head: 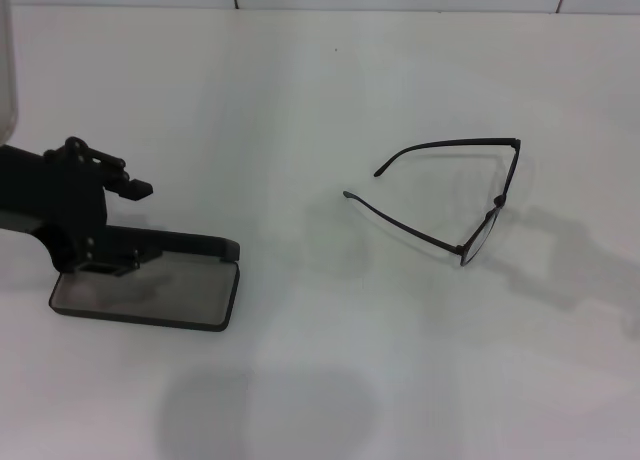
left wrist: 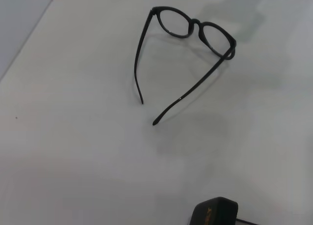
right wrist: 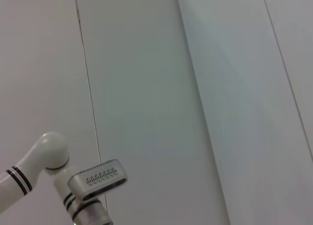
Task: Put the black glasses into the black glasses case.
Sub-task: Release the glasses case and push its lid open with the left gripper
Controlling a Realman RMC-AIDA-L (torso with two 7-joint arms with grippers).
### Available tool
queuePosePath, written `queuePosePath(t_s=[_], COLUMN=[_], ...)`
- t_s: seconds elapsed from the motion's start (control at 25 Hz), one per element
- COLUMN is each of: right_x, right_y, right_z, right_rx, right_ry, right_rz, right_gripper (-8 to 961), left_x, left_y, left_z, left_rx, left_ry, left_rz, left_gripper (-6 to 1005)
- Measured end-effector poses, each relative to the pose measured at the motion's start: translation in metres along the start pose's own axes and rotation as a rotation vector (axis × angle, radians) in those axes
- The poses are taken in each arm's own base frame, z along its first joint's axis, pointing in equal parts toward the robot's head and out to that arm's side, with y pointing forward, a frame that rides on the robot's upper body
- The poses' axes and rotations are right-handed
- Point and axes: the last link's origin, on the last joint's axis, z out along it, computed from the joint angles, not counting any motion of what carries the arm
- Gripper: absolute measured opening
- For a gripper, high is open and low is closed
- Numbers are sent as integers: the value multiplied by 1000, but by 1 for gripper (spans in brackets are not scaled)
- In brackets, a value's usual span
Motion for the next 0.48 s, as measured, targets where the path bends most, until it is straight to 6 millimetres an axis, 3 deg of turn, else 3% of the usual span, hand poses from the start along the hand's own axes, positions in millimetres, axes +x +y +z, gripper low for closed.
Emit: queuePosePath(t_s=[0.48], right_x=[1], right_y=[-1], right_z=[2], right_rx=[-3], right_ry=[-11], right_rz=[12], right_gripper=[691], left_x=[-13], left_y=[-8], left_z=[41], left_rx=[-20], left_ry=[-174], left_rz=[14], left_gripper=[615])
